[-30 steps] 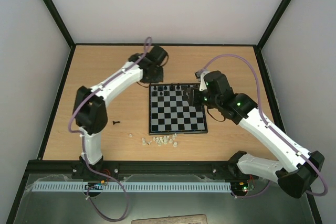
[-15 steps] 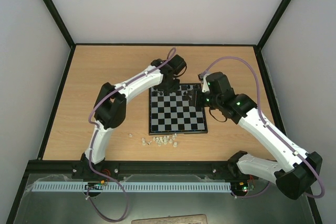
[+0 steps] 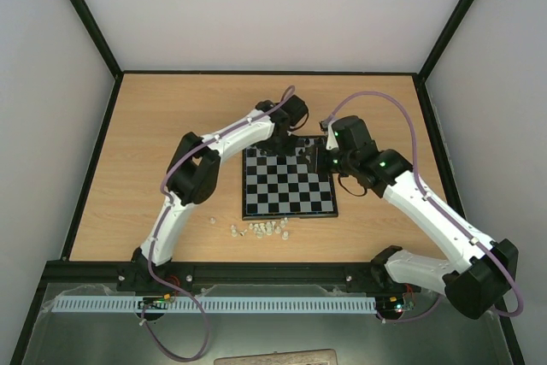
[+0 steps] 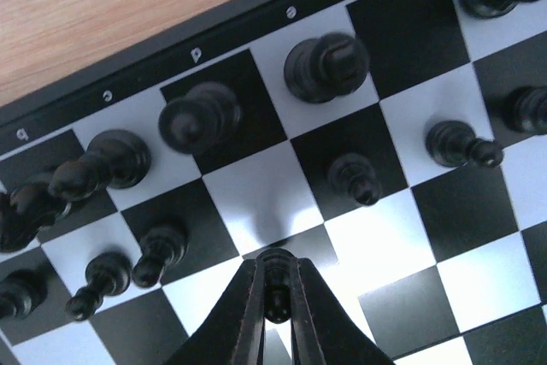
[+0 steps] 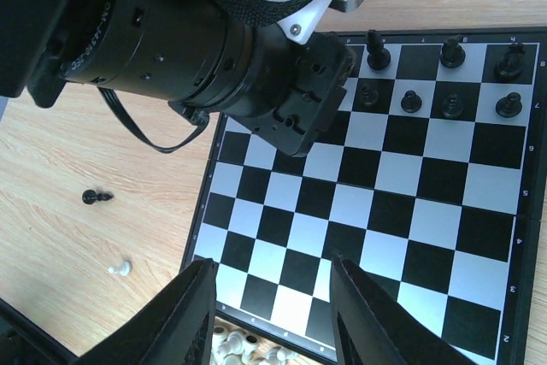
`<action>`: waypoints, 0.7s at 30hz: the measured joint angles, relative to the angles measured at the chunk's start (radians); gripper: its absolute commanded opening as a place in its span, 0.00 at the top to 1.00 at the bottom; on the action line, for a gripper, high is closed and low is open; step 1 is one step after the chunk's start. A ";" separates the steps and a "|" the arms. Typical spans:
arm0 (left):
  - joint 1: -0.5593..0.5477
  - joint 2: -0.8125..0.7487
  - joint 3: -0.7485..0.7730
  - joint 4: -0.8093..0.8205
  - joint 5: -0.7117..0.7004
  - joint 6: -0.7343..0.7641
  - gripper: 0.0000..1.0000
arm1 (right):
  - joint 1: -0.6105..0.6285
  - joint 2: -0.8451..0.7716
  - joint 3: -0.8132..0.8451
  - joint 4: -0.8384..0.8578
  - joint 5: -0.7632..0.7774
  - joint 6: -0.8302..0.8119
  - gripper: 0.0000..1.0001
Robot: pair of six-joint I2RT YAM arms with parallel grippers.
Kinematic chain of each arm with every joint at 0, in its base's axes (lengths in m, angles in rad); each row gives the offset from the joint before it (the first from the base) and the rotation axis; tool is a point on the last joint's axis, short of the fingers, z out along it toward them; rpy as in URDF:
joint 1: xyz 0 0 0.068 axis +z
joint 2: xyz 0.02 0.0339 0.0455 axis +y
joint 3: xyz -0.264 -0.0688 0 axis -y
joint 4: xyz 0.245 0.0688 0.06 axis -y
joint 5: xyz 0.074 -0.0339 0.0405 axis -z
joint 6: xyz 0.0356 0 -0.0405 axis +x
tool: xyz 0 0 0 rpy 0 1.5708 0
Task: Set up the chess pieces on the board
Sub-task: Place the chess piece on the chessboard.
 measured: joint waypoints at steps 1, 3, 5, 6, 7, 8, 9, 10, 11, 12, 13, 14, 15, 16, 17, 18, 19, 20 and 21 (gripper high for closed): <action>0.000 0.007 0.010 0.000 0.002 0.002 0.98 | 0.000 0.001 0.000 0.001 -0.002 0.000 0.62; 0.002 0.019 0.028 0.001 0.005 0.006 0.98 | -0.001 0.003 0.000 0.002 -0.004 0.000 0.62; 0.004 0.026 0.040 0.003 0.006 0.010 0.98 | -0.001 0.006 0.000 0.002 -0.006 0.000 0.62; 0.006 0.030 0.043 0.006 0.007 0.012 0.98 | -0.001 0.008 0.000 0.002 -0.008 0.000 0.62; 0.008 0.032 0.045 0.006 0.007 0.013 0.98 | -0.001 0.009 0.000 0.002 -0.010 0.000 0.62; 0.010 0.034 0.045 0.008 0.008 0.016 0.98 | -0.001 0.010 0.000 0.002 -0.012 0.000 0.62; 0.011 0.036 0.045 0.008 0.008 0.017 0.98 | -0.001 0.011 0.000 0.002 -0.013 0.000 0.62; 0.013 0.039 0.045 0.008 0.010 0.020 0.98 | -0.001 0.012 0.000 0.002 -0.014 0.000 0.62; 0.016 0.042 0.045 0.008 0.010 0.020 0.98 | -0.001 0.013 0.000 0.002 -0.014 -0.001 0.62; 0.019 0.046 0.045 0.008 0.010 0.021 0.98 | -0.001 0.014 0.000 0.003 -0.016 -0.002 0.62; 0.024 0.049 0.045 0.009 0.010 0.022 0.98 | -0.001 0.015 0.000 0.003 -0.017 -0.003 0.62; 0.028 0.052 0.045 0.009 0.010 0.023 0.98 | -0.001 0.016 0.000 0.003 -0.018 -0.003 0.62; 0.032 0.054 0.045 0.010 0.013 0.024 0.98 | -0.001 0.017 -0.001 0.003 -0.018 -0.003 0.62; 0.035 0.054 0.045 0.013 0.013 0.025 0.98 | -0.001 0.018 -0.001 0.005 -0.019 -0.003 0.62; 0.037 0.054 0.046 0.016 0.013 0.026 0.98 | -0.001 0.019 -0.002 0.007 -0.020 -0.003 0.62; 0.039 0.054 0.047 0.020 0.013 0.027 0.98 | -0.001 0.021 -0.002 0.009 -0.021 -0.003 0.62; 0.040 0.056 0.047 0.024 0.014 0.027 0.98 | -0.002 0.023 -0.002 0.011 -0.022 -0.004 0.62; 0.041 0.056 0.047 0.027 0.015 0.027 0.98 | -0.002 0.024 -0.003 0.013 -0.022 -0.004 0.62; 0.042 0.057 0.047 0.030 0.018 0.027 0.98 | -0.003 0.025 -0.004 0.017 -0.023 -0.004 0.62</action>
